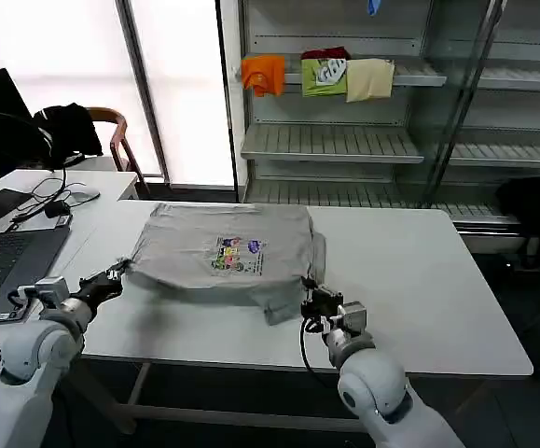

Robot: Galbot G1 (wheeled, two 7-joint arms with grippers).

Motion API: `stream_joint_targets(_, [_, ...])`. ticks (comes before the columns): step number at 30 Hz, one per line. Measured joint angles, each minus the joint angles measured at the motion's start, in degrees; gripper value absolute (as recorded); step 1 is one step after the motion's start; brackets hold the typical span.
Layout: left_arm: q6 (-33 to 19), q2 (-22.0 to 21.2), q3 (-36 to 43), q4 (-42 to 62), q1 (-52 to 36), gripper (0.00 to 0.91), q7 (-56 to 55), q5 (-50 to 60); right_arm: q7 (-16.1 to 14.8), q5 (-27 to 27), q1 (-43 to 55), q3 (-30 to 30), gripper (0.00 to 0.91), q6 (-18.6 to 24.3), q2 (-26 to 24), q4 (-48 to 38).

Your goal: Fold and organize the clothes.

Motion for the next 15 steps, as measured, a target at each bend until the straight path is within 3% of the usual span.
stream_joint_targets(15, [-3.0,-2.6,5.9,9.5,-9.8,0.010,-0.3,3.2,-5.3,-5.8,8.4,-1.7,0.000,8.4,2.3,-14.6])
